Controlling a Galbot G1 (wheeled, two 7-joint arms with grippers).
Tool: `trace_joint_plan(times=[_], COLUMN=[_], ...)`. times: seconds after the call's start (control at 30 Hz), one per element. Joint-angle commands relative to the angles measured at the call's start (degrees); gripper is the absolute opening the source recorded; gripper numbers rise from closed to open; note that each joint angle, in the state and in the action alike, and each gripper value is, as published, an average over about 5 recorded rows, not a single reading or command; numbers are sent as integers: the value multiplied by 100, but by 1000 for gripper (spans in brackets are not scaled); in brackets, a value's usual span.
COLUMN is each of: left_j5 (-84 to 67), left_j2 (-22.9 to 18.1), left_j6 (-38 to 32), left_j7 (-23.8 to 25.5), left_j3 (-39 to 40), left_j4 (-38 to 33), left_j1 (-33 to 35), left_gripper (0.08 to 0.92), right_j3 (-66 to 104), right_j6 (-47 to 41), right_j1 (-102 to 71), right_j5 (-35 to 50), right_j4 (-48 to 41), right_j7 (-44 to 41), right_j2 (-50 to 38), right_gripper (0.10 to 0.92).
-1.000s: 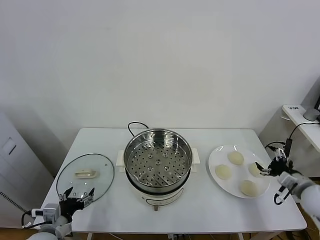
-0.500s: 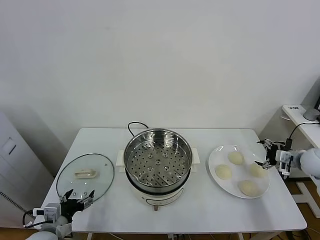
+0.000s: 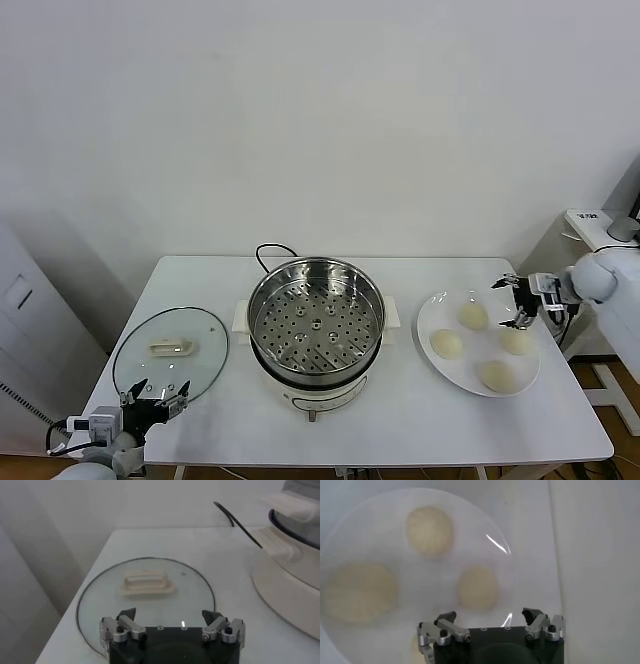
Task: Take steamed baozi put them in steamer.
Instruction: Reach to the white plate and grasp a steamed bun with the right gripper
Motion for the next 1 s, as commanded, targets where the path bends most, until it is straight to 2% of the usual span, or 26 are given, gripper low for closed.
trace_joint_plan(times=[0.03,0.57,1.0], left_j5=[7,10,11], left_j2=[-7,-20,-49], left_j6=[35,30,24], left_j7=[13,26,23], left_j3=[24,33,7], left_j4=[-16,-104,-225], left_j1=[-7,52,134], left_gripper=[823,823,823], right_j3=[-648,-49,235], right_j6=[349,314,194], right_j1=[765,560,553], right_j5=[-182,-986,-1066], right_j4=[-1266,-1917,-2045], right_j7=[-357,-192,-246], right_j2=[803,1364,1412], right_gripper=[823,810,561])
